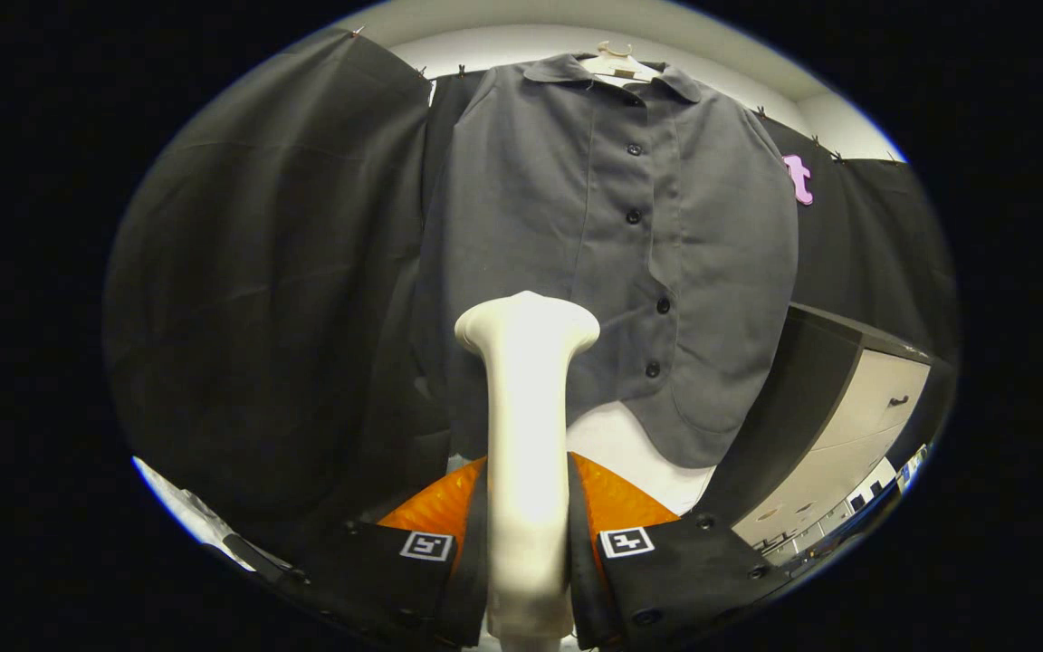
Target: Iron the clothes twice with a garment steamer, once on the left side and once on the right side.
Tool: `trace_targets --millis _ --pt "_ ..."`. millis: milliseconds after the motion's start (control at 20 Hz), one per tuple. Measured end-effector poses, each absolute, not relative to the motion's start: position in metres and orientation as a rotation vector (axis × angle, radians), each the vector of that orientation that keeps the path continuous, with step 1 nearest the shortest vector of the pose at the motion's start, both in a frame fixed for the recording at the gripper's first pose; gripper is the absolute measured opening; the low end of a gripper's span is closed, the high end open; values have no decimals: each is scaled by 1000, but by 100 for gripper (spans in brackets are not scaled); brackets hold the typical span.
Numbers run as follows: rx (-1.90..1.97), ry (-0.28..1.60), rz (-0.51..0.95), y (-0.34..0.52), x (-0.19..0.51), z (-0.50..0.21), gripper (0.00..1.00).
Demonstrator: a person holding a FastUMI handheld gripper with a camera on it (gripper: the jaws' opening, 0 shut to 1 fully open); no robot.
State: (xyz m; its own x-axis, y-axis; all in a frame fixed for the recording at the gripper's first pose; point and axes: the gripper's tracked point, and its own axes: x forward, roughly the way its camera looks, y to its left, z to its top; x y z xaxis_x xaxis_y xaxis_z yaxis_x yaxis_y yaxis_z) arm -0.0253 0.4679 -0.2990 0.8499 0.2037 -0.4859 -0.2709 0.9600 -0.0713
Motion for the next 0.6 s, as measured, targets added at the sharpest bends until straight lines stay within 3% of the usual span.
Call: trace_targets --millis 300,600 --pt "-131 485 249 465 -24 -291 45" --pt "-93 394 263 456 -27 -237 45"
